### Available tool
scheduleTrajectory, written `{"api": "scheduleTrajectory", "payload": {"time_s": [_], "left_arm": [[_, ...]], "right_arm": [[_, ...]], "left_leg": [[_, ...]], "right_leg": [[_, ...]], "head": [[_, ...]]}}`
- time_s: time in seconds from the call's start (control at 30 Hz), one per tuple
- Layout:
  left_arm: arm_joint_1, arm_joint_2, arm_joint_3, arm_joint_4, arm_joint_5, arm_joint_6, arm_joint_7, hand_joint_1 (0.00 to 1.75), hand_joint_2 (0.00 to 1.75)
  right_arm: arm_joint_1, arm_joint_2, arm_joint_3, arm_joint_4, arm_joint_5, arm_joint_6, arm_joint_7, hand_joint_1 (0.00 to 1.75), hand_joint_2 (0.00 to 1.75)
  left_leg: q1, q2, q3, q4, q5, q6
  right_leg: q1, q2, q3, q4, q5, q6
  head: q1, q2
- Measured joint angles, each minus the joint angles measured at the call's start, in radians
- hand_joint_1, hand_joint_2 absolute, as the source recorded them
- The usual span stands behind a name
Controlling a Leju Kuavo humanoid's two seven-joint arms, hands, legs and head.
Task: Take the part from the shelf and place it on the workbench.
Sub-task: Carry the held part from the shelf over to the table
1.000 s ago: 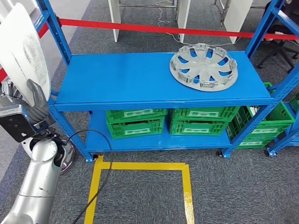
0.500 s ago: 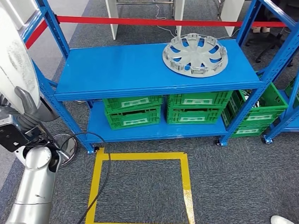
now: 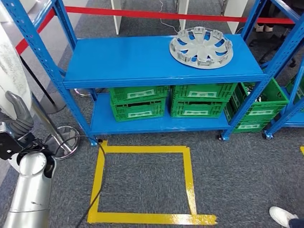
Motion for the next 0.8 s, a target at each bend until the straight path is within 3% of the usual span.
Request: {"api": "scheduleTrajectory", "payload": {"time_s": [0.07, 0.1, 0.13, 0.17, 0.2, 0.27, 0.33, 0.37, 0.43, 0.47, 0.53, 0.57, 0.6, 0.63, 0.7, 0.73, 0.77, 0.8], "left_arm": [[0.002, -0.001, 0.002, -0.003, 0.0, 0.0, -0.002, 1.75, 1.75], [0.004, -0.002, 0.003, -0.003, 0.0, 0.0, -0.002, 1.75, 1.75], [0.007, -0.003, 0.003, -0.003, 0.0, 0.0, -0.002, 1.75, 1.75], [0.009, -0.003, 0.003, -0.003, 0.0, 0.0, -0.002, 1.75, 1.75], [0.01, -0.003, 0.003, -0.003, 0.0, 0.0, -0.002, 1.75, 1.75], [0.01, -0.003, 0.004, -0.005, -0.001, 0.0, -0.003, 1.75, 1.75], [0.01, -0.004, 0.006, -0.008, -0.003, 0.0, -0.006, 1.75, 1.75], [0.01, -0.004, 0.007, -0.01, -0.005, 0.0, -0.008, 1.75, 1.75], [0.01, -0.005, 0.008, -0.011, -0.009, 0.0, -0.011, 1.75, 1.75], [0.01, -0.006, 0.01, -0.011, -0.01, 0.0, -0.012, 1.75, 1.75], [0.011, -0.006, 0.016, -0.011, -0.012, 0.0, -0.014, 1.75, 1.75], [0.011, -0.006, 0.019, -0.011, -0.014, 0.0, -0.015, 1.75, 1.75], [0.013, -0.006, 0.022, -0.011, -0.017, 0.0, -0.016, 1.75, 1.75], [0.014, -0.006, 0.024, -0.011, -0.022, 0.0, -0.016, 1.75, 1.75], [0.018, -0.003, 0.025, -0.012, -0.031, 0.0, -0.016, 1.75, 1.75], [0.019, -0.001, 0.024, -0.012, -0.032, 0.0, -0.014, 1.75, 1.75], [0.02, 0.002, 0.023, -0.014, -0.032, 0.0, -0.01, 1.75, 1.75], [0.021, 0.003, 0.023, -0.017, -0.031, 0.0, -0.006, 1.75, 1.75]], "right_arm": [[0.0, 0.0, 0.0, 0.0, 0.0, 0.002, -0.002, 0.0, 0.0], [0.0, 0.0, 0.0, 0.0, 0.0, 0.002, -0.002, 0.0, 0.0], [0.0, 0.0, 0.0, 0.0, 0.0, 0.002, -0.003, 0.0, 0.0], [0.0, 0.0, 0.0, 0.0, 0.0, 0.002, -0.003, 0.0, 0.0], [0.0, 0.0, 0.0, 0.0, 0.0, 0.003, -0.003, 0.0, 0.0], [-0.003, 0.0, 0.0, 0.0, 0.0, 0.002, -0.004, 0.0, 0.0], [-0.007, 0.0, 0.0, 0.0, 0.0, 0.002, -0.006, 0.0, 0.0], [-0.007, 0.0, 0.0, 0.0, 0.0, 0.002, -0.007, 0.0, 0.0], [-0.006, 0.0, -0.001, 0.0, 0.001, 0.003, -0.007, 0.0, 0.0], [-0.006, -0.001, -0.002, 0.0, 0.001, 0.003, -0.006, 0.0, 0.0], [-0.009, -0.002, -0.004, 0.0, 0.001, 0.003, -0.005, 0.0, 0.0], [-0.009, -0.002, -0.006, 0.0, 0.001, 0.004, -0.005, 0.0, 0.0], [-0.009, -0.002, -0.008, 0.0, 0.002, 0.005, -0.004, 0.0, 0.0], [-0.009, -0.002, -0.009, 0.0, 0.003, 0.007, -0.004, 0.0, 0.0], [-0.008, -0.002, -0.01, 0.0, 0.006, 0.013, -0.003, 0.0, 0.0], [-0.008, -0.002, -0.01, 0.0, 0.007, 0.017, -0.003, 0.0, 0.0], [-0.008, -0.002, -0.01, 0.0, 0.007, 0.022, -0.003, 0.0, 0.0], [-0.008, -0.002, -0.01, 0.0, 0.007, 0.026, -0.004, 0.0, 0.0]], "left_leg": [[-0.003, 0.001, -0.025, 0.004, 0.019, 0.007], [-0.004, 0.002, -0.039, 0.006, 0.028, 0.007], [-0.005, 0.003, -0.053, 0.008, 0.037, 0.007], [-0.006, 0.003, -0.067, 0.01, 0.047, 0.006], [-0.005, 0.004, -0.079, 0.013, 0.056, 0.004], [-0.006, 0.003, -0.101, 0.018, 0.072, -0.002], [-0.008, 0.004, -0.115, 0.023, 0.09, -0.012], [-0.008, 0.004, -0.119, 0.024, 0.099, -0.017], [-0.006, 0.003, -0.126, 0.026, 0.103, -0.027], [-0.005, 0.001, -0.132, 0.041, 0.08, -0.033], [0.001, -0.002, -0.152, 0.127, -0.019, -0.045], [0.003, -0.002, -0.163, 0.193, -0.071, -0.05], [0.005, -0.002, -0.169, 0.256, -0.104, -0.053], [0.007, -0.002, -0.169, 0.301, -0.109, -0.055], [0.008, -0.002, -0.134, 0.307, -0.051, -0.054], [0.009, -0.002, -0.095, 0.264, -0.019, -0.051], [0.007, -0.002, -0.042, 0.195, -0.009, -0.046], [0.006, -0.003, 0.013, 0.114, -0.021, -0.041]], "right_leg": [[0.0, 0.0, -0.037, 0.127, -0.089, 0.005], [0.0, 0.0, -0.048, 0.186, -0.112, 0.007], [0.0, 0.0, -0.046, 0.219, -0.114, 0.007], [0.0, 0.0, -0.027, 0.218, -0.097, 0.007], [0.0, 0.0, 0.01, 0.179, -0.068, 0.007], [0.0, 0.0, 0.116, 0.035, -0.035, 0.004], [0.002, 0.001, 0.187, -0.074, -0.042, -0.003], [0.004, 0.002, 0.197, -0.094, -0.046, -0.008], [0.004, 0.0, 0.183, -0.095, -0.032, -0.024], [0.003, -0.002, 0.174, -0.096, -0.022, -0.035], [0.003, -0.006, 0.151, -0.096, 0.003, -0.051], [0.004, -0.006, 0.135, -0.095, 0.015, -0.055], [0.006, -0.006, 0.118, -0.094, 0.027, -0.056], [0.007, -0.006, 0.1, -0.093, 0.038, -0.055], [0.008, -0.006, 0.065, -0.089, 0.059, -0.052], [0.008, -0.006, 0.049, -0.086, 0.07, -0.049], [0.01, -0.005, 0.037, -0.083, 0.079, -0.047], [0.011, -0.005, 0.028, -0.08, 0.088, -0.043]], "head": [[0.003, 0.0], [0.003, 0.0], [0.003, 0.0], [0.003, 0.0], [0.003, 0.0], [0.003, 0.0], [0.002, 0.0], [0.001, 0.0], [0.001, 0.0], [0.0, 0.0], [-0.003, 0.0], [-0.005, 0.0], [-0.006, 0.0], [-0.005, 0.0], [-0.006, 0.0], [-0.006, 0.0], [-0.006, 0.0], [-0.005, 0.0]]}}
